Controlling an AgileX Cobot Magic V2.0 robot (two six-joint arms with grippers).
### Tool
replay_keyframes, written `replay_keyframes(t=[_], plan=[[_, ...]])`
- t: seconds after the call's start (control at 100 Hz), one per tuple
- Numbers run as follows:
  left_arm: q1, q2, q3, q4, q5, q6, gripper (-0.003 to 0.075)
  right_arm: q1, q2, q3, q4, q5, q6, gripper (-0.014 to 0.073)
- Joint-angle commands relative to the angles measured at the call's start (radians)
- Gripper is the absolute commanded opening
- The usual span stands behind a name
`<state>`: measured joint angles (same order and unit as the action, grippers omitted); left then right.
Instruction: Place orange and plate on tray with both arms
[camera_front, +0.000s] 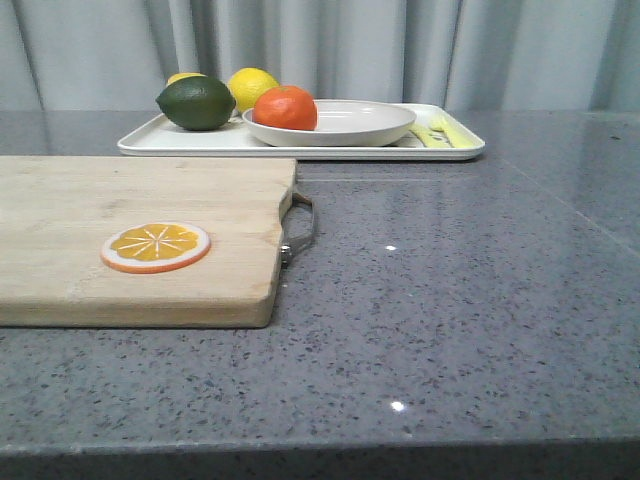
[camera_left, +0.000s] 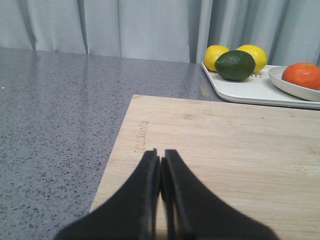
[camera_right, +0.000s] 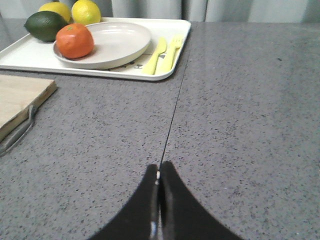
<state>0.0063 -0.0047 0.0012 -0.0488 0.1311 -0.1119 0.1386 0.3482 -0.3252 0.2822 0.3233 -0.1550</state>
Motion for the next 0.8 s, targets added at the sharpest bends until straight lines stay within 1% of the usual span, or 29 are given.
replay_keyframes(t=[0.0,0.16,0.24,0.41,0.64,0.79], plan=[[0.003,-0.03,0.021,-0.01,-0.082,0.0,-0.0019,-0.007,-0.027,0.031,-0.06,-0.171,0.077,-0.0068],[0.003,-0.03,0.021,-0.01,-0.082,0.0,-0.0019,-0.058,-0.089,0.127,-0.282,-0.311,0.289,-0.0068],[0.003,-0.03,0.021,-0.01,-0.082,0.0,-0.0019,-0.089,-0.128,0.167,-0.335,-0.358,0.327,-0.0068],[0.003,-0.03,0.021,-0.01,-0.082,0.0,-0.0019,-0.143,-0.219,0.252,-0.346,-0.389,0.327,-0.0068],[0.003,-0.03,0.021,-0.01,-0.082,0.0,-0.0019,-0.144,-0.367,0.354,-0.349,-0.389,0.327,-0.0068],[0.003,-0.03,0.021,-0.01,-0.082,0.0,-0.0019,-0.144,-0.379,0.354,-0.349,-0.312,0.327,-0.0068]])
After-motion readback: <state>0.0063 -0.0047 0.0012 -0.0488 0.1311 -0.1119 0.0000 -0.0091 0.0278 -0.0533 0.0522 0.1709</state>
